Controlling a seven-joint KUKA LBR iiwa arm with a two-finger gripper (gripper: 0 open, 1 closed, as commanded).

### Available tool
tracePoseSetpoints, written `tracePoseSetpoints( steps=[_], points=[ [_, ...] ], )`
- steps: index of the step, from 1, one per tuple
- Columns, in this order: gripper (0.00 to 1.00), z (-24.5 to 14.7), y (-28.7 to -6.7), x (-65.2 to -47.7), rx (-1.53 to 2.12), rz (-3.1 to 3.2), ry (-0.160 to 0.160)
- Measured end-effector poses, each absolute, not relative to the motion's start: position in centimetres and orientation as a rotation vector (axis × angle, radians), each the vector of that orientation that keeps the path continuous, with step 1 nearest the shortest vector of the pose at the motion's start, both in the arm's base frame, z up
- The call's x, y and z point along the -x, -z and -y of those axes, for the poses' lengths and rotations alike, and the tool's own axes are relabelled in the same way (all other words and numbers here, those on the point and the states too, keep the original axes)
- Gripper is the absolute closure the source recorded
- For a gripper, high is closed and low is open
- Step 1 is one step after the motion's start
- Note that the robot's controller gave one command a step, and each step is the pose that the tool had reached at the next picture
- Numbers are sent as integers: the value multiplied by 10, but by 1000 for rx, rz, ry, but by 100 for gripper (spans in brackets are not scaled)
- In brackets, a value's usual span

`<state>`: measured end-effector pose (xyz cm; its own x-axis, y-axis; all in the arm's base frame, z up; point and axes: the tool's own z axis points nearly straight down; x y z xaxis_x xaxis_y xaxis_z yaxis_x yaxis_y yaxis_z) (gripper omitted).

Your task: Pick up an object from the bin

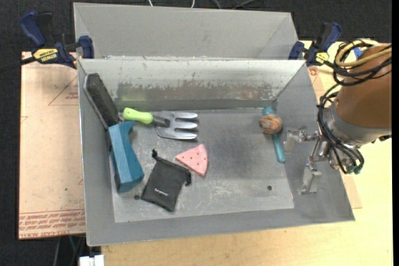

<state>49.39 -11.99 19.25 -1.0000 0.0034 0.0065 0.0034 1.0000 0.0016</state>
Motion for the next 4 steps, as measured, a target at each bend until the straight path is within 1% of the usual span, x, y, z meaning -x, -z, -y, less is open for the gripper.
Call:
tracePoseSetpoints(
  steps=[1, 2, 3, 4],
  points=[
    [0, 119, -196, -496, 0, 3142, 0],
    [0, 68, -127, -532, 15, 3148, 1],
    [0, 35, -116, -564, -1, 3148, -2],
    [0, -15, -86, -591, 418, 3123, 3]
  ],
)
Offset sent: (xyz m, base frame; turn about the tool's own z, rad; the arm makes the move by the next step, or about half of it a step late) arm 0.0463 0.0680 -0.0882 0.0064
